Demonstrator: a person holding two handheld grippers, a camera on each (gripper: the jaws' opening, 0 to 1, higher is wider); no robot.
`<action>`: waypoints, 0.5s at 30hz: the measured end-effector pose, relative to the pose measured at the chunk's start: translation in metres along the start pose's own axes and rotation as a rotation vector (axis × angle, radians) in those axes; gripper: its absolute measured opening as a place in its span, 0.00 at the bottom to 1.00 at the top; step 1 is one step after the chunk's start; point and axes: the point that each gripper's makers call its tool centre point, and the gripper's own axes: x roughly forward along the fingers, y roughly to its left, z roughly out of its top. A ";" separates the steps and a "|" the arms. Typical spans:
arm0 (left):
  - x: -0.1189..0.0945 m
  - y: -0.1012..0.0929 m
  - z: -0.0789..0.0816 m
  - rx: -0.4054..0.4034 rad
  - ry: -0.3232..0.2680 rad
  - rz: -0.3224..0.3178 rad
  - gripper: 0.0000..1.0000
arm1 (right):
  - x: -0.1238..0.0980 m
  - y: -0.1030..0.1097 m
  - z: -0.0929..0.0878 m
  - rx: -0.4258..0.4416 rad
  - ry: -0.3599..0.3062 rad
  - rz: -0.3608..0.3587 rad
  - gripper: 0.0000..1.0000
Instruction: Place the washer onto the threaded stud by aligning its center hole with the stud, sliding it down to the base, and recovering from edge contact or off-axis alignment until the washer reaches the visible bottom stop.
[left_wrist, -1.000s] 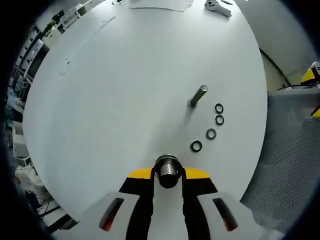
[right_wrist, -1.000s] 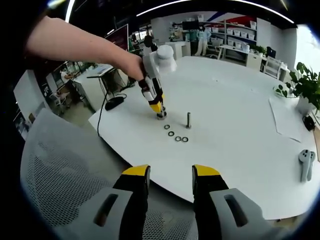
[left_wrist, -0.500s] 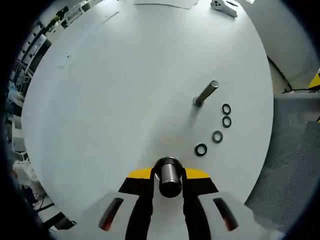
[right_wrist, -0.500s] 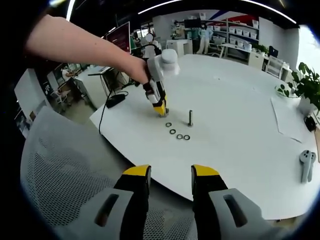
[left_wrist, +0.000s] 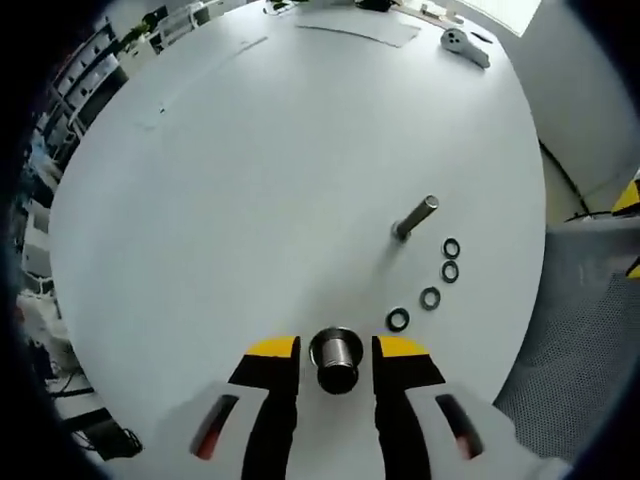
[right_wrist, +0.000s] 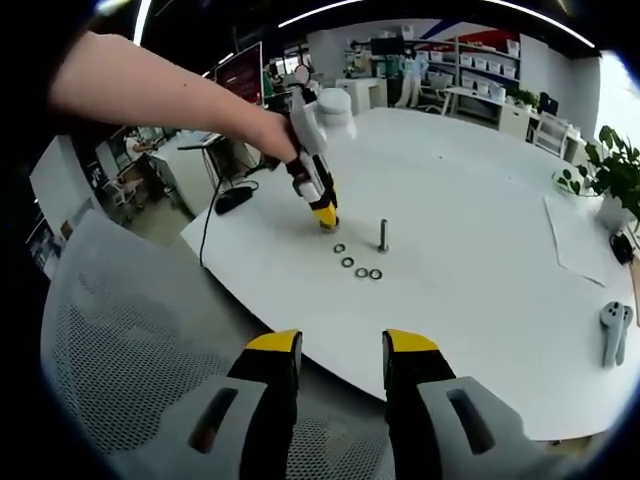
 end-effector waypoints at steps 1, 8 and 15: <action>-0.004 0.000 0.000 -0.003 -0.011 0.011 0.29 | 0.000 0.001 0.000 -0.001 0.000 0.002 0.35; -0.030 -0.011 0.002 -0.094 -0.082 0.005 0.29 | 0.000 0.004 0.001 -0.007 -0.002 0.015 0.34; -0.058 -0.017 0.004 -0.174 -0.153 0.018 0.30 | -0.001 0.006 0.003 -0.009 -0.015 0.025 0.34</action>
